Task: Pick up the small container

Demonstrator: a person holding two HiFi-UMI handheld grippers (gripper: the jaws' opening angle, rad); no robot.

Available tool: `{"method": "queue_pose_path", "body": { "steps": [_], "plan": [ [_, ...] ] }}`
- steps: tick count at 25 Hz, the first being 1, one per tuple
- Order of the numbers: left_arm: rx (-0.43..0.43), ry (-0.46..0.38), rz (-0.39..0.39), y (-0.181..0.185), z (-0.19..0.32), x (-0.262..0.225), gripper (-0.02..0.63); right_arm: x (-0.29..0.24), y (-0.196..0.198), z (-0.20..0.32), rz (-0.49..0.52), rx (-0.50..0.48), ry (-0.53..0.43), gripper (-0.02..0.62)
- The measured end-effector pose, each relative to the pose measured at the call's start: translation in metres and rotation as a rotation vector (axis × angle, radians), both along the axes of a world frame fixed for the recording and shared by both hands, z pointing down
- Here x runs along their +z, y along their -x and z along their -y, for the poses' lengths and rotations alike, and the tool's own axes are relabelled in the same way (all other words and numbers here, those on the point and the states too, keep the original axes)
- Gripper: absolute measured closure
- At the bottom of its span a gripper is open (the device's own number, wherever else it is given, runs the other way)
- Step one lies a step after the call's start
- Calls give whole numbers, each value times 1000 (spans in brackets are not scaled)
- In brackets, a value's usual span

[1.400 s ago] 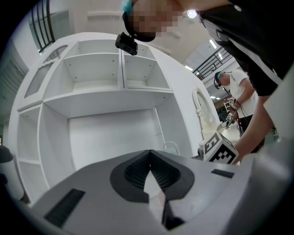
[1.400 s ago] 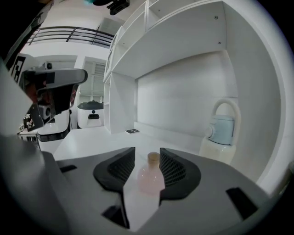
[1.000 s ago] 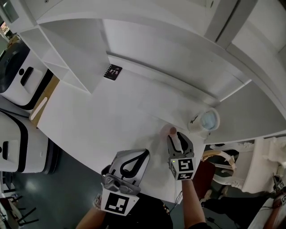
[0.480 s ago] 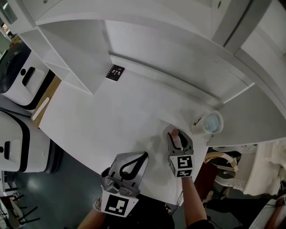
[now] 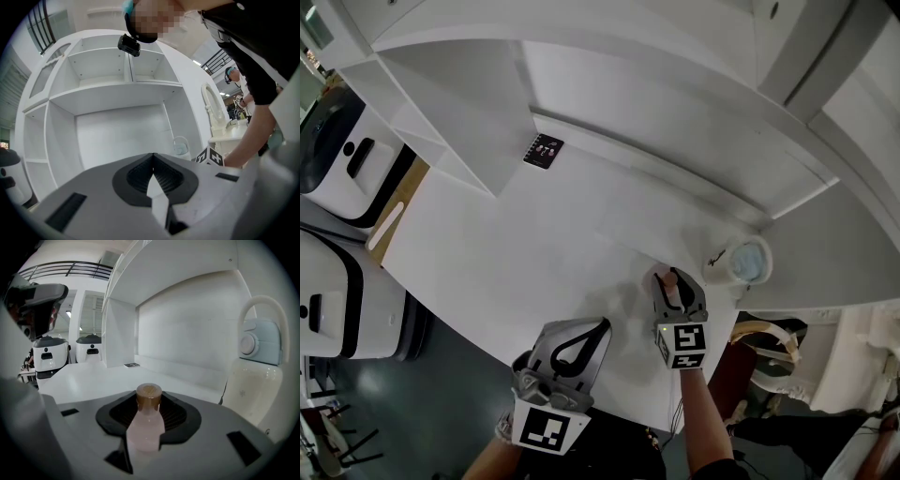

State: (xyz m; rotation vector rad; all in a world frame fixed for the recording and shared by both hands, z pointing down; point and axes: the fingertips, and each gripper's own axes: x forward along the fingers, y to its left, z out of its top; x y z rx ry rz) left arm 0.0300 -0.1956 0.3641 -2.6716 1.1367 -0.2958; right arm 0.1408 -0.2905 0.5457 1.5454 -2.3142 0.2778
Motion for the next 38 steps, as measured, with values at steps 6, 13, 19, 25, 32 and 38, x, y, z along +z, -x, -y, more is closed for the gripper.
{"method": "queue_pose_path", "body": {
  "steps": [6,13,19,25,32,38],
  "plan": [
    [-3,5,1,2,3,2,604,0,-1,0,12,12,-4,453],
    [2,9,3,2,5,5,604,-3,-1,-3,20,17,-2,454],
    [15,25,1,-5,5,21,604,-15,1,-7,25,7,0,454],
    [53,87,1,-20,9,38,604,-33,3,-16,48,-10,-3,454],
    [126,186,-9,-43,9,75,472,-55,5,-30,72,-30,-9,454],
    [175,191,86,-64,9,115,294,-70,9,-40,72,-41,-14,454]
  ]
}}
